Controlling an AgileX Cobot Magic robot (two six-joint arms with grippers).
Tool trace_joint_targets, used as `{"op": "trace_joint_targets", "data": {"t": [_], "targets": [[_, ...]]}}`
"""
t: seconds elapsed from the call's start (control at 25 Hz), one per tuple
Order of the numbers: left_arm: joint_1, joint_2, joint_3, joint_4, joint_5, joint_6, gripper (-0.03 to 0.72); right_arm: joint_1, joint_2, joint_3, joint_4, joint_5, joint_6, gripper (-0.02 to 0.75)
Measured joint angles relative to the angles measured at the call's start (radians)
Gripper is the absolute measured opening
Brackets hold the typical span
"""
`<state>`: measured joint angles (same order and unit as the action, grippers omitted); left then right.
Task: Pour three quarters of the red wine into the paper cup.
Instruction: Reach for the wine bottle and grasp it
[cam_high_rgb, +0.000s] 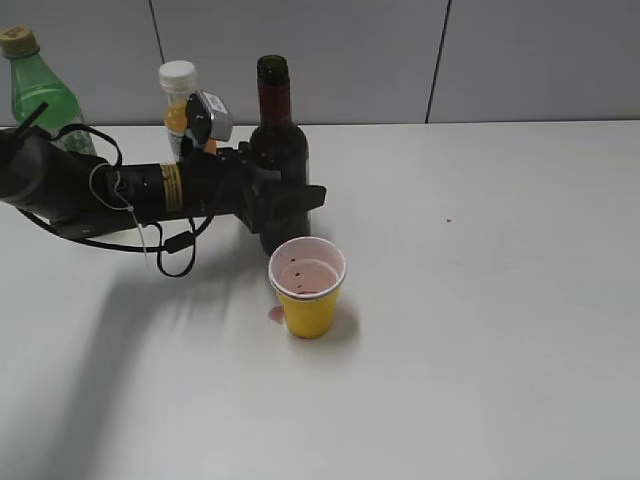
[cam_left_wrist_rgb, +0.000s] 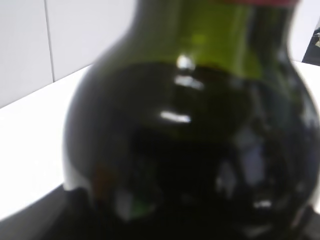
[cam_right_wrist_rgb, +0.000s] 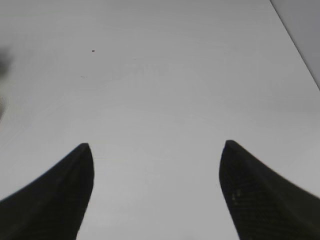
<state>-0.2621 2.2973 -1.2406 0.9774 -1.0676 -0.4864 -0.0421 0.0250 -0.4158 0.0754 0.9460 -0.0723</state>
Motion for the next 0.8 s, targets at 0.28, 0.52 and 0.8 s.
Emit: {"op": "trace_joint_targets", "data": {"t": [0.28,0.52,0.8], "targets": [[0.000,0.000,0.000,-0.002,0.000,0.000,0.587,0.000,0.000,0.000,0.000,0.000,0.000,0.592],[0.000,0.000,0.000,-0.001,0.001,0.006,0.558,0.000,0.000,0.000,0.000,0.000,0.000,0.592],[0.000,0.000,0.000,-0.001,0.000,0.007,0.557,0.000,0.000,0.000,0.000,0.000,0.000,0.592]]}}
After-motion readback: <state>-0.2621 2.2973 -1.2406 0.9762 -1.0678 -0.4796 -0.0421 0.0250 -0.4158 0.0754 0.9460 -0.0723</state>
